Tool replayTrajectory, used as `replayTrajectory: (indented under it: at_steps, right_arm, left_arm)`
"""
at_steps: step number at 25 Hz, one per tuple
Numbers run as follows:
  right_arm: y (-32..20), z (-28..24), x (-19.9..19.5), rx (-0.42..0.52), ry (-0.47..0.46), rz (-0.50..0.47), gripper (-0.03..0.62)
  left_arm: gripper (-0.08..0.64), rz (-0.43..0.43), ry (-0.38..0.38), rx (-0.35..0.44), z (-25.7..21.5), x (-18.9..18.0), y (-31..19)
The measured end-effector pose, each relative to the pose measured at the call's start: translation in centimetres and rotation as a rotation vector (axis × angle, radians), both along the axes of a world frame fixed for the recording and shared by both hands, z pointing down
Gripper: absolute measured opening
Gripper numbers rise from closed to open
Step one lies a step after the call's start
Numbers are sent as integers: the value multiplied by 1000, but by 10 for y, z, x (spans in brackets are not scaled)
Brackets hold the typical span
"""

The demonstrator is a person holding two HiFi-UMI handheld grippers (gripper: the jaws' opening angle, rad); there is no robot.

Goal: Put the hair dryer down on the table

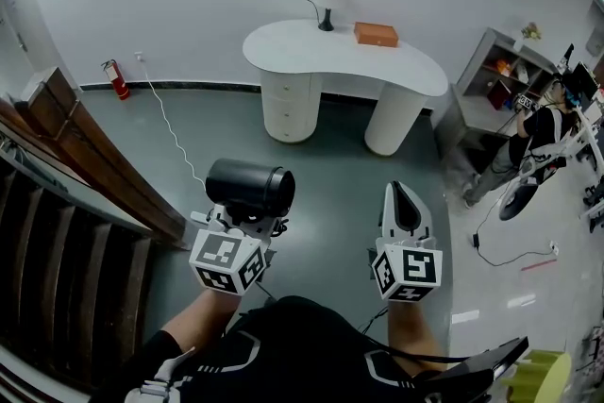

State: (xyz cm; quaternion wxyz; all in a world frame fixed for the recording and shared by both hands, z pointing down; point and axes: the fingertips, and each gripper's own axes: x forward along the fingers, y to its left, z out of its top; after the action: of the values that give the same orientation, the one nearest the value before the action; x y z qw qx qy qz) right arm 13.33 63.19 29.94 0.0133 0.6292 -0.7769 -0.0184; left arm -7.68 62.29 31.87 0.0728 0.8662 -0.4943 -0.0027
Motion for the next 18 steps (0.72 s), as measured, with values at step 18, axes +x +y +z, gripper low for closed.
replayTrajectory:
  at_steps: [18]
  right_arm:
    - [-22, 18, -65, -47, -8, 43, 28]
  left_arm:
    - [230, 55, 9, 17, 1, -69, -16]
